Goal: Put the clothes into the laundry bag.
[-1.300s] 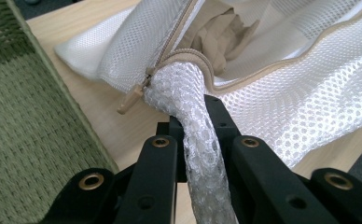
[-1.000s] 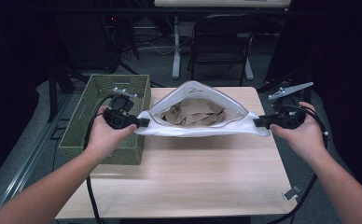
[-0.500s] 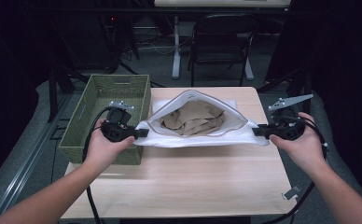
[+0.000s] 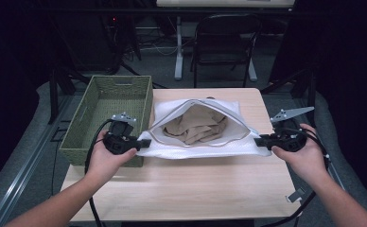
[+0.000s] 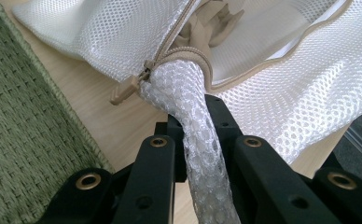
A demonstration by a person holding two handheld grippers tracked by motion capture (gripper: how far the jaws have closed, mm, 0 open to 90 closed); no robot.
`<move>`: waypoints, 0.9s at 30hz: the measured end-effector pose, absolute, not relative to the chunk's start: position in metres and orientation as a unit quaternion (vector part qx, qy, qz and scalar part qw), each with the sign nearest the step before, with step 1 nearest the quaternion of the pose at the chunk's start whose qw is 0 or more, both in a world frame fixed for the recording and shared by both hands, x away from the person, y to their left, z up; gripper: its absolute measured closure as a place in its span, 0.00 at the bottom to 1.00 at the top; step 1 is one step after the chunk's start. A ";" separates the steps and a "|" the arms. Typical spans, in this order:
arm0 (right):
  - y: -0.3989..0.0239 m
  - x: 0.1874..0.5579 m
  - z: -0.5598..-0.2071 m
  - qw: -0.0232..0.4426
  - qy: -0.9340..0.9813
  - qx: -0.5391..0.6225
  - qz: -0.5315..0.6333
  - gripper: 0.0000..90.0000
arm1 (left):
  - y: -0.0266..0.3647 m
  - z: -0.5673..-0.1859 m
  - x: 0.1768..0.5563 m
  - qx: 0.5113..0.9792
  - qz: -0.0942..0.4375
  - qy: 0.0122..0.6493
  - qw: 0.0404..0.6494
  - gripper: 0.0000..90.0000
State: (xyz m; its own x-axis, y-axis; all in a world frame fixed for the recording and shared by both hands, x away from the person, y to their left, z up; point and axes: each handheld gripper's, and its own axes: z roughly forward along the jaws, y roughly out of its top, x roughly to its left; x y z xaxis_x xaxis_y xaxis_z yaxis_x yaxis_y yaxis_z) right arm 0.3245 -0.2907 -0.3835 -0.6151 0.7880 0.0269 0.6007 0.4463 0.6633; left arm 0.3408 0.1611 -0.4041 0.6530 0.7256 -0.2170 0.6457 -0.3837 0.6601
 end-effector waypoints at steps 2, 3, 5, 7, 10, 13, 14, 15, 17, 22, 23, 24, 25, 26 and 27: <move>-0.291 0.325 -0.384 0.143 0.840 0.414 0.321 0.88 | 0.162 -0.406 0.340 0.832 0.055 0.410 0.370 0.92; -0.290 0.324 -0.385 0.143 0.838 0.416 0.324 0.88 | 0.162 -0.407 0.340 0.831 0.054 0.411 0.371 0.92; -0.289 0.323 -0.386 0.144 0.841 0.412 0.321 0.88 | 0.162 -0.409 0.339 0.832 0.053 0.410 0.369 0.92; -0.288 0.321 -0.388 0.142 0.842 0.411 0.321 0.88 | 0.163 -0.412 0.338 0.831 0.055 0.410 0.371 0.92; -0.287 0.320 -0.390 0.139 0.843 0.411 0.318 0.88 | 0.164 -0.416 0.337 0.830 0.054 0.412 0.373 0.92; -0.286 0.319 -0.393 0.139 0.845 0.408 0.318 0.88 | 0.166 -0.421 0.335 0.829 0.053 0.413 0.374 0.91; -0.286 0.319 -0.393 0.139 0.845 0.408 0.318 0.88 | 0.166 -0.421 0.335 0.829 0.053 0.413 0.374 0.91; -0.286 0.319 -0.395 0.139 0.846 0.407 0.316 0.88 | 0.166 -0.424 0.334 0.829 0.057 0.412 0.374 0.91; -0.285 0.319 -0.397 0.138 0.847 0.406 0.315 0.88 | 0.166 -0.426 0.333 0.831 0.057 0.410 0.373 0.91; -0.285 0.318 -0.403 0.131 0.847 0.408 0.315 0.88 | 0.167 -0.437 0.329 0.827 0.053 0.415 0.377 0.91; -0.286 0.317 -0.407 0.129 0.846 0.409 0.316 0.88 | 0.168 -0.441 0.328 0.827 0.050 0.415 0.376 0.91; -0.286 0.317 -0.407 0.129 0.846 0.409 0.316 0.88 | 0.168 -0.441 0.328 0.827 0.050 0.415 0.376 0.91; -0.286 0.317 -0.411 0.124 0.846 0.410 0.317 0.88 | 0.168 -0.442 0.327 0.827 0.048 0.415 0.377 0.91; -0.287 0.316 -0.413 0.124 0.845 0.412 0.318 0.88 | 0.168 -0.444 0.326 0.826 0.045 0.416 0.377 0.91; -0.287 0.316 -0.413 0.124 0.845 0.412 0.318 0.88 | 0.168 -0.445 0.325 0.826 0.044 0.415 0.378 0.91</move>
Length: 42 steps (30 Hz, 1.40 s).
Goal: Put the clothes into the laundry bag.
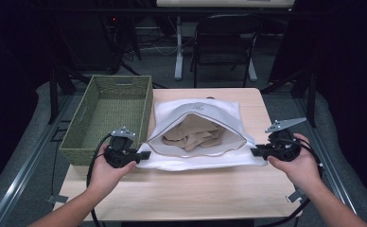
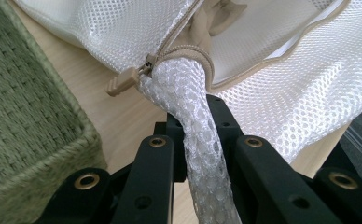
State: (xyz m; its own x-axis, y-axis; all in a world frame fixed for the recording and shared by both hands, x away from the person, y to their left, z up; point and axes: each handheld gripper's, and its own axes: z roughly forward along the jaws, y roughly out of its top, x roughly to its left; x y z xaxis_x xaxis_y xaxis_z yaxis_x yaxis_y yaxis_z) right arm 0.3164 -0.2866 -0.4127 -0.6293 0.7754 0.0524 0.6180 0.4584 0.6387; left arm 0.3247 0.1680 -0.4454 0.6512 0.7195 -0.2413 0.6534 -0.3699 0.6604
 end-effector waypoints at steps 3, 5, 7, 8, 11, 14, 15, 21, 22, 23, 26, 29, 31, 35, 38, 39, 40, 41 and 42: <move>-0.288 0.315 -0.421 0.117 0.846 0.415 0.315 0.87 | 0.167 -0.452 0.321 0.827 0.042 0.414 0.378 0.91; -0.289 0.315 -0.422 0.115 0.847 0.414 0.314 0.87 | 0.167 -0.454 0.320 0.828 0.040 0.413 0.377 0.91; -0.289 0.314 -0.426 0.115 0.847 0.415 0.312 0.87 | 0.166 -0.457 0.319 0.829 0.038 0.414 0.374 0.91; -0.289 0.313 -0.429 0.113 0.849 0.414 0.309 0.87 | 0.166 -0.458 0.318 0.829 0.037 0.413 0.374 0.90; -0.288 0.312 -0.432 0.113 0.849 0.415 0.306 0.87 | 0.165 -0.462 0.317 0.831 0.039 0.411 0.373 0.90; -0.288 0.311 -0.440 0.111 0.850 0.416 0.304 0.87 | 0.165 -0.465 0.316 0.833 0.039 0.410 0.370 0.90; -0.288 0.311 -0.440 0.111 0.850 0.416 0.304 0.87 | 0.165 -0.466 0.316 0.832 0.038 0.411 0.369 0.90; -0.288 0.310 -0.448 0.106 0.851 0.416 0.303 0.87 | 0.165 -0.472 0.314 0.835 0.041 0.408 0.366 0.90; -0.288 0.310 -0.448 0.106 0.851 0.416 0.303 0.87 | 0.165 -0.473 0.314 0.836 0.043 0.407 0.366 0.90; -0.288 0.310 -0.449 0.107 0.849 0.418 0.305 0.87 | 0.165 -0.474 0.313 0.835 0.041 0.408 0.366 0.90; -0.287 0.309 -0.451 0.109 0.850 0.417 0.302 0.86 | 0.165 -0.478 0.313 0.834 0.039 0.410 0.367 0.90; -0.287 0.309 -0.454 0.107 0.852 0.416 0.301 0.86 | 0.166 -0.482 0.312 0.836 0.040 0.408 0.365 0.89; -0.287 0.308 -0.457 0.106 0.851 0.417 0.300 0.86 | 0.166 -0.484 0.311 0.836 0.039 0.409 0.364 0.89; -0.287 0.308 -0.459 0.107 0.851 0.417 0.301 0.86 | 0.167 -0.488 0.310 0.833 0.034 0.412 0.368 0.89; -0.288 0.307 -0.462 0.102 0.851 0.418 0.301 0.86 | 0.168 -0.490 0.310 0.831 0.033 0.414 0.371 0.89; -0.288 0.307 -0.463 0.102 0.850 0.418 0.303 0.86 | 0.168 -0.491 0.309 0.831 0.032 0.414 0.372 0.89; -0.288 0.307 -0.463 0.101 0.851 0.419 0.299 0.86 | 0.167 -0.492 0.309 0.830 0.031 0.416 0.371 0.89; -0.288 0.306 -0.464 0.101 0.850 0.421 0.302 0.86 | 0.167 -0.492 0.309 0.830 0.031 0.416 0.371 0.89; -0.288 0.306 -0.465 0.103 0.850 0.419 0.302 0.86 | 0.167 -0.492 0.309 0.831 0.030 0.415 0.370 0.88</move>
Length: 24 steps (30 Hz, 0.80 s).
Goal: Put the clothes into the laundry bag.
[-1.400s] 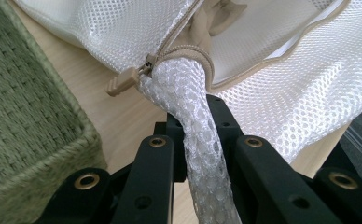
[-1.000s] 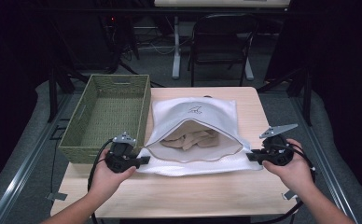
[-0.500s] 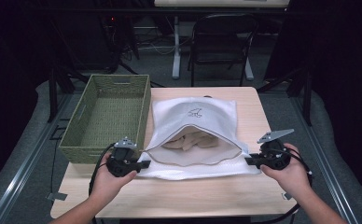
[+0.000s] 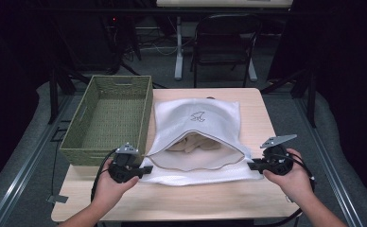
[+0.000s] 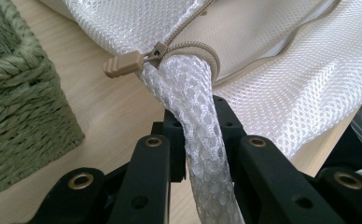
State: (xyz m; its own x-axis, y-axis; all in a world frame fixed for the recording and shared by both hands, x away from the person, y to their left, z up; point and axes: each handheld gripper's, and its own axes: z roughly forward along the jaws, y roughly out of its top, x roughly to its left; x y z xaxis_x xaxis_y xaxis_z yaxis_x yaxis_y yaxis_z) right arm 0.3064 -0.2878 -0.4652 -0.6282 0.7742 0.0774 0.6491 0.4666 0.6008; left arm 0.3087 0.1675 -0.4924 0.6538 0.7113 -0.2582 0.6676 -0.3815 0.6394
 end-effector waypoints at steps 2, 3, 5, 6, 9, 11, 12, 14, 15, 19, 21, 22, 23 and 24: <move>-0.288 0.306 -0.466 0.100 0.850 0.419 0.303 0.86 | 0.168 -0.494 0.309 0.831 0.029 0.415 0.370 0.88; -0.288 0.306 -0.467 0.102 0.850 0.419 0.302 0.86 | 0.167 -0.495 0.308 0.830 0.029 0.416 0.370 0.88; -0.289 0.305 -0.467 0.099 0.852 0.417 0.301 0.85 | 0.167 -0.496 0.308 0.829 0.027 0.418 0.370 0.87; -0.289 0.305 -0.467 0.099 0.852 0.417 0.301 0.85 | 0.167 -0.496 0.308 0.831 0.027 0.416 0.369 0.87; -0.289 0.305 -0.468 0.098 0.850 0.418 0.306 0.85 | 0.167 -0.498 0.307 0.832 0.027 0.415 0.368 0.87; -0.289 0.305 -0.469 0.099 0.849 0.419 0.306 0.85 | 0.168 -0.499 0.307 0.831 0.024 0.417 0.368 0.86; -0.289 0.305 -0.469 0.098 0.849 0.419 0.305 0.84 | 0.168 -0.499 0.307 0.830 0.022 0.419 0.369 0.86; -0.289 0.305 -0.469 0.099 0.849 0.421 0.304 0.83 | 0.168 -0.499 0.306 0.829 0.020 0.420 0.370 0.85; -0.289 0.305 -0.469 0.098 0.849 0.420 0.305 0.83 | 0.168 -0.499 0.306 0.828 0.020 0.420 0.371 0.84; -0.290 0.304 -0.470 0.094 0.847 0.424 0.306 0.80 | 0.168 -0.500 0.306 0.829 0.016 0.420 0.370 0.80; -0.291 0.302 -0.469 0.096 0.847 0.426 0.304 0.78 | 0.168 -0.500 0.305 0.829 0.015 0.420 0.369 0.76; -0.291 0.302 -0.469 0.096 0.847 0.426 0.304 0.78 | 0.168 -0.500 0.306 0.828 0.013 0.420 0.371 0.76; -0.291 0.302 -0.468 0.094 0.846 0.425 0.309 0.72 | 0.168 -0.500 0.306 0.828 0.011 0.420 0.372 0.68; -0.291 0.301 -0.468 0.095 0.845 0.427 0.309 0.70 | 0.169 -0.500 0.306 0.827 0.010 0.421 0.373 0.65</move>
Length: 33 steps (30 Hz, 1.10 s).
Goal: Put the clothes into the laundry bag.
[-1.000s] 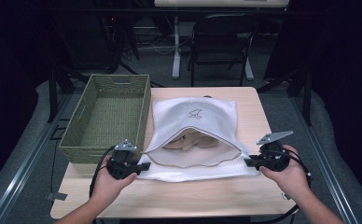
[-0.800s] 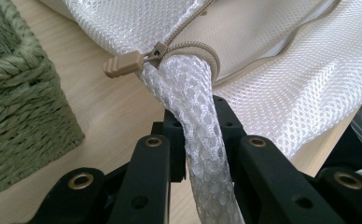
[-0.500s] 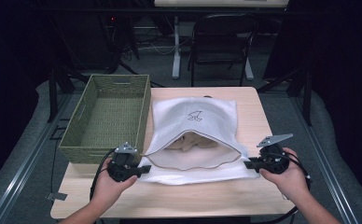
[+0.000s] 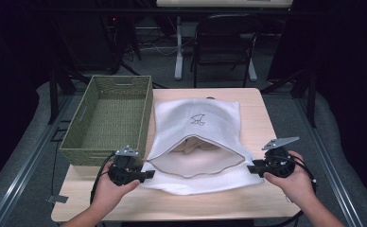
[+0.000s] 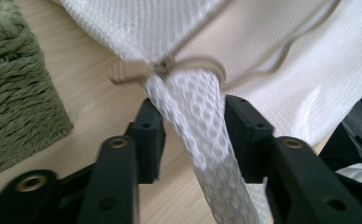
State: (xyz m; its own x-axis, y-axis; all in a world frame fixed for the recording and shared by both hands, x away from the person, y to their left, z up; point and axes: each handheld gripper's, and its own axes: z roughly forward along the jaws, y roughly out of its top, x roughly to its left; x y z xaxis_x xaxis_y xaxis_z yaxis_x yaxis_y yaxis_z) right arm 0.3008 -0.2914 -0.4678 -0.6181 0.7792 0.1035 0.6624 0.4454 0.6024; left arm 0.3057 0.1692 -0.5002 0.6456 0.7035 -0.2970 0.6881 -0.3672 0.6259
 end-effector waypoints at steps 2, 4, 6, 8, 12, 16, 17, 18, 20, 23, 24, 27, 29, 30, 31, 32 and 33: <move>-0.292 0.301 -0.467 0.098 0.844 0.425 0.312 0.68 | 0.172 -0.500 0.306 0.825 0.007 0.425 0.373 0.62; -0.293 0.300 -0.467 0.100 0.841 0.427 0.317 0.64 | 0.174 -0.500 0.306 0.822 0.009 0.430 0.375 0.58; -0.295 0.300 -0.467 0.109 0.836 0.433 0.318 0.54 | 0.176 -0.499 0.306 0.820 0.016 0.429 0.379 0.53; -0.295 0.300 -0.467 0.113 0.835 0.435 0.319 0.52 | 0.179 -0.498 0.305 0.820 0.020 0.429 0.379 0.53; -0.298 0.300 -0.466 0.126 0.833 0.433 0.320 0.48 | 0.183 -0.494 0.304 0.816 0.031 0.431 0.384 0.49; -0.300 0.299 -0.465 0.133 0.833 0.431 0.320 0.47 | 0.185 -0.490 0.304 0.817 0.037 0.429 0.384 0.49; -0.300 0.299 -0.465 0.135 0.831 0.432 0.322 0.46 | 0.185 -0.490 0.303 0.813 0.038 0.432 0.389 0.49; -0.300 0.299 -0.465 0.136 0.831 0.432 0.322 0.46 | 0.185 -0.488 0.304 0.815 0.042 0.428 0.388 0.49; -0.298 0.299 -0.465 0.138 0.831 0.430 0.323 0.46 | 0.184 -0.486 0.303 0.814 0.046 0.426 0.392 0.49; -0.296 0.299 -0.464 0.141 0.832 0.427 0.325 0.45 | 0.182 -0.481 0.304 0.812 0.052 0.420 0.402 0.49; -0.295 0.299 -0.464 0.143 0.830 0.427 0.330 0.45 | 0.182 -0.480 0.304 0.812 0.053 0.419 0.403 0.49; -0.290 0.301 -0.460 0.136 0.819 0.427 0.358 0.46 | 0.178 -0.477 0.306 0.811 0.052 0.414 0.410 0.51; -0.288 0.301 -0.459 0.129 0.817 0.429 0.364 0.46 | 0.175 -0.474 0.307 0.808 0.049 0.413 0.417 0.51; -0.287 0.303 -0.458 0.126 0.815 0.426 0.371 0.47 | 0.173 -0.473 0.307 0.807 0.049 0.412 0.421 0.52; -0.286 0.303 -0.456 0.128 0.811 0.429 0.376 0.47 | 0.170 -0.472 0.308 0.806 0.051 0.410 0.424 0.52; -0.282 0.305 -0.454 0.126 0.807 0.429 0.386 0.47 | 0.168 -0.470 0.309 0.806 0.056 0.406 0.426 0.53; -0.280 0.306 -0.455 0.123 0.804 0.431 0.392 0.47 | 0.166 -0.470 0.309 0.808 0.058 0.403 0.426 0.53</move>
